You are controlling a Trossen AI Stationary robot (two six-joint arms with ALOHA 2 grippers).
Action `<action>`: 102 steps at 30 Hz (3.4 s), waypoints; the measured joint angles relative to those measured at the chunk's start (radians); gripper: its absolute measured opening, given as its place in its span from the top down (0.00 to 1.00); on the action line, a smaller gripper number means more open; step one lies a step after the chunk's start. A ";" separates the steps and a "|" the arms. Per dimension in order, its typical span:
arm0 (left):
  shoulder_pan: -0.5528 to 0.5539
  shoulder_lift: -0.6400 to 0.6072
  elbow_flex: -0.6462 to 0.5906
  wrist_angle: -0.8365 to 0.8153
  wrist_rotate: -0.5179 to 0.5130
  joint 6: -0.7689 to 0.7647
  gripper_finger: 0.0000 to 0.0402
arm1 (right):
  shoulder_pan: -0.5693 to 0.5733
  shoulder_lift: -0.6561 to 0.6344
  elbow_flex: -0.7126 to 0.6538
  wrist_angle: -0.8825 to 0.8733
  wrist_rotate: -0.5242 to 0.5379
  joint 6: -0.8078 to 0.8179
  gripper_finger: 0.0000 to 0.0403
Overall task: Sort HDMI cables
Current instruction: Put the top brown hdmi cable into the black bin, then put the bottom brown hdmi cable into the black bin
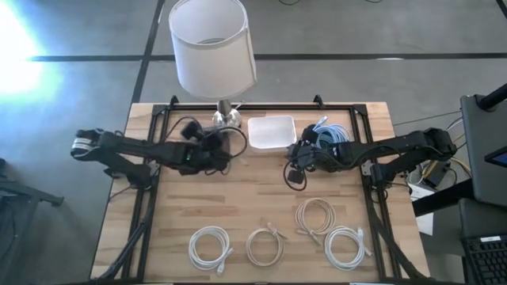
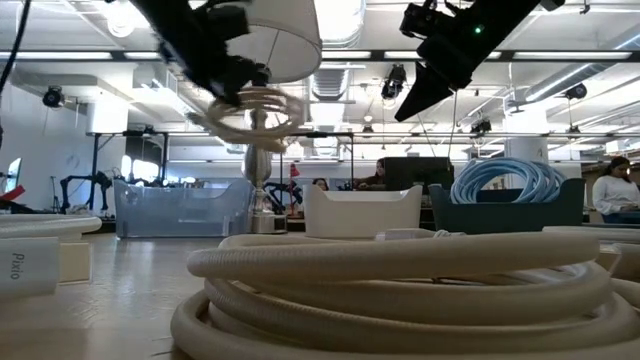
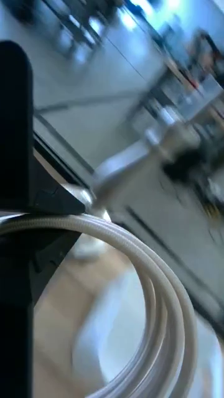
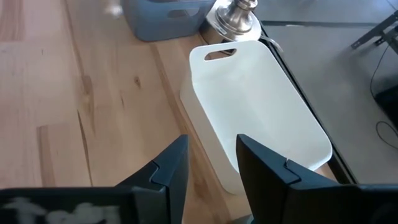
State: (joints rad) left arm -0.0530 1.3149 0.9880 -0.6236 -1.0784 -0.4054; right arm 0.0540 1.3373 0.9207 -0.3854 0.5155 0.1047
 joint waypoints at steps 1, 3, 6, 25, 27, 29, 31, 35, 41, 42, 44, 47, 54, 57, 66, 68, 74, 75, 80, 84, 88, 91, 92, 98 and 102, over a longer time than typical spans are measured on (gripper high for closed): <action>0.005 -0.007 -0.010 -0.039 -0.021 -0.055 0.93 | 0.000 0.000 0.000 0.000 0.000 0.001 0.68; 0.016 -0.013 -0.040 -0.083 -0.049 -0.130 0.93 | 0.000 0.001 0.000 0.001 0.000 0.015 0.68; 0.037 -0.011 -0.092 -0.092 -0.088 -0.174 0.93 | 0.000 0.003 0.000 0.000 0.000 0.030 0.67; 0.170 -0.010 -0.304 -0.045 -0.213 -0.342 0.92 | 0.000 0.006 0.000 0.001 0.000 0.000 0.67; 0.172 -0.010 -0.331 -0.021 -0.213 -0.343 0.92 | 0.000 0.006 -0.001 0.001 0.000 0.000 0.67; 0.171 -0.010 -0.351 -0.004 -0.212 -0.344 0.92 | 0.000 0.006 -0.001 0.002 0.000 0.000 0.67; 0.172 -0.010 -0.362 0.004 -0.212 -0.344 0.91 | 0.000 0.006 -0.001 0.002 0.000 0.000 0.67; 0.177 -0.010 -0.372 0.006 -0.212 -0.344 0.91 | 0.000 0.006 0.000 0.003 0.000 0.000 0.68; 0.197 -0.010 -0.372 0.012 -0.212 -0.344 0.86 | 0.000 0.006 -0.001 0.003 0.000 0.000 0.68; 0.202 -0.010 -0.372 0.012 -0.212 -0.344 0.84 | 0.000 0.006 -0.001 0.003 0.000 0.000 0.67; 0.210 -0.010 -0.372 0.012 -0.212 -0.344 0.80 | 0.000 0.006 -0.001 0.003 0.000 0.000 0.67; 0.217 -0.010 -0.372 0.014 -0.206 -0.344 0.75 | 0.000 0.007 -0.001 0.003 0.000 0.000 0.66; 0.220 -0.010 -0.363 0.016 -0.206 -0.250 0.67 | 0.000 0.007 -0.001 0.003 0.000 0.000 0.68; 0.221 -0.010 -0.337 0.020 -0.207 -0.193 0.65 | 0.000 0.007 -0.001 0.003 -0.001 0.000 0.68; 0.224 -0.010 -0.245 0.020 -0.092 -0.107 0.61 | 0.000 0.007 -0.001 0.003 -0.001 0.000 0.66; 0.228 -0.010 -0.237 0.020 -0.024 -0.105 0.62 | 0.000 0.007 -0.001 0.003 -0.001 0.013 0.66; 0.238 -0.010 -0.249 0.018 0.109 -0.124 0.62 | 0.000 0.007 -0.001 0.002 -0.003 0.065 0.68; 0.243 -0.010 -0.252 0.018 0.114 -0.124 0.62 | 0.000 0.007 -0.001 0.002 -0.004 0.074 0.68; 0.255 -0.010 -0.257 0.018 0.089 -0.126 0.62 | 0.000 0.007 -0.001 0.001 -0.050 0.098 0.70; 0.256 -0.010 -0.238 0.018 0.048 -0.109 0.62 | 0.000 0.007 -0.001 0.001 -0.112 0.106 0.70; 0.254 -0.010 -0.199 0.023 0.054 -0.103 0.63 | 0.000 0.007 -0.005 0.006 -0.183 0.141 0.68; 0.253 -0.010 -0.160 0.038 0.129 -0.073 0.64 | 0.000 0.008 -0.020 0.008 -0.226 0.221 0.67; 0.252 -0.010 -0.149 0.050 0.167 -0.051 0.64 | 0.000 0.008 -0.027 0.010 -0.235 0.238 0.67; 0.252 -0.010 -0.117 0.211 0.367 0.117 0.67 | 0.004 0.008 -0.095 0.099 -0.348 0.324 0.67; 0.252 -0.010 -0.120 0.370 0.470 0.194 0.67 | 0.043 0.008 -0.122 0.212 -0.353 0.335 0.69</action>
State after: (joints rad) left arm 0.1993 1.3048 0.8684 -0.2541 -0.6088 -0.2113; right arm 0.0967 1.3457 0.7991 -0.1733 0.1622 0.4396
